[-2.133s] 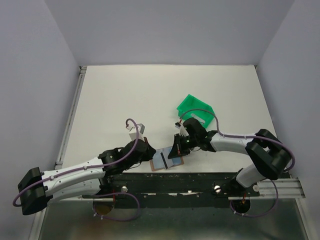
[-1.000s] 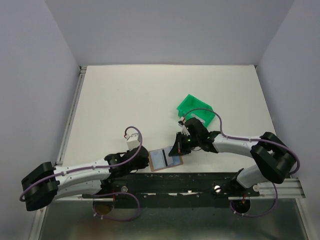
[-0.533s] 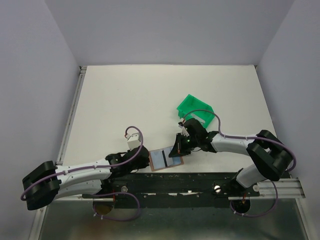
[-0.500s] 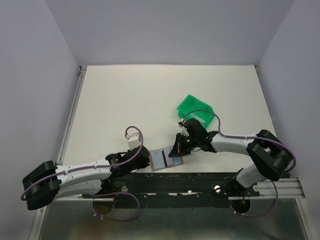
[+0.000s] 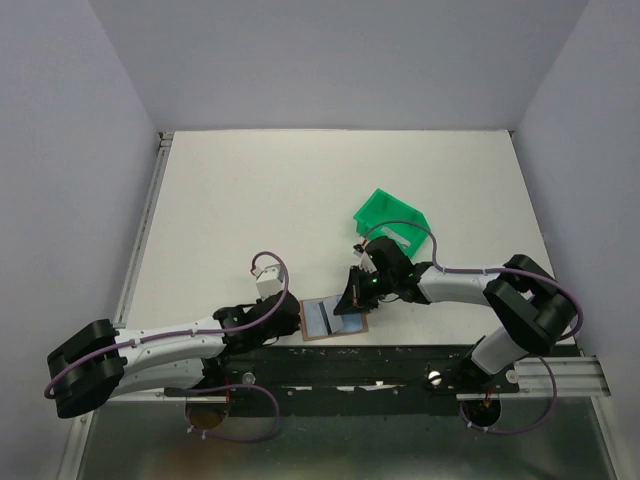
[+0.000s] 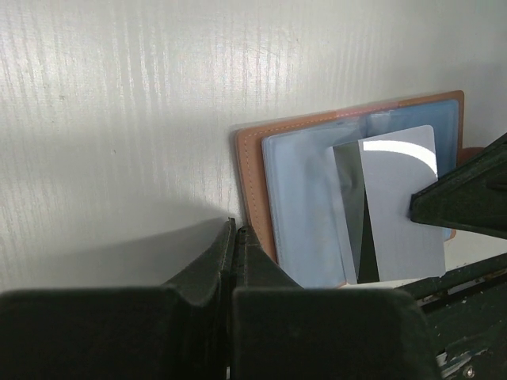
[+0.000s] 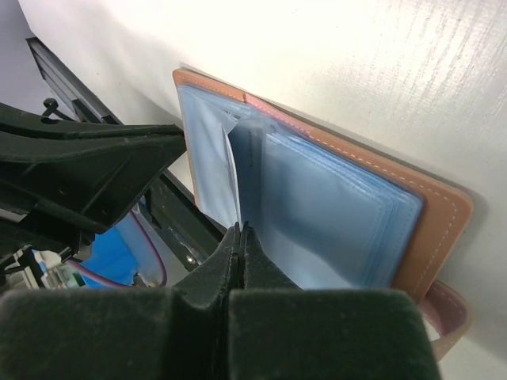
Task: Put the credit cards into the card holder
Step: Insert the credit card into the card holder.
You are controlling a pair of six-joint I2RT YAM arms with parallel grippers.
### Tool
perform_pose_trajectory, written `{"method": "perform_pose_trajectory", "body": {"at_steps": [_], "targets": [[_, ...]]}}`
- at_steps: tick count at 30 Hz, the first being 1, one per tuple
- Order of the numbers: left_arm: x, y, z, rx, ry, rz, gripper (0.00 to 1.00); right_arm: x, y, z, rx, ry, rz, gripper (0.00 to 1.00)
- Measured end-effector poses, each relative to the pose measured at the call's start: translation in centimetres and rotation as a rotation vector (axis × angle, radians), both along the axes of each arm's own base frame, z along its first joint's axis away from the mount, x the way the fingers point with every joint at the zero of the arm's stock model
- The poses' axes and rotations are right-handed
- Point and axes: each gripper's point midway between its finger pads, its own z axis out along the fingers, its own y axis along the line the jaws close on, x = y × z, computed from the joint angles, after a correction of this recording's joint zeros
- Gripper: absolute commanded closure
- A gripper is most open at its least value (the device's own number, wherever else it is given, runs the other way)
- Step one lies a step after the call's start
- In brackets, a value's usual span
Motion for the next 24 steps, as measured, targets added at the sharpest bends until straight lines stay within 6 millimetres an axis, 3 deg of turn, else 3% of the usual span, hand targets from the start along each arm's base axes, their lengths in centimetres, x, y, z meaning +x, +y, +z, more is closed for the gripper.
{"method": "perform_pose_trajectory", "body": {"at_steps": [11,24], "targets": [[0.3,-0.2,0.0,-0.001,-0.012,0.005,1.00,0.2,0.2,-0.1,0.005,0.001,-0.010,1.00],[0.4,-0.4,0.0,-0.008,-0.015,0.004,1.00,1.9,-0.5,0.2,-0.041,-0.085,-0.079,1.00]]}}
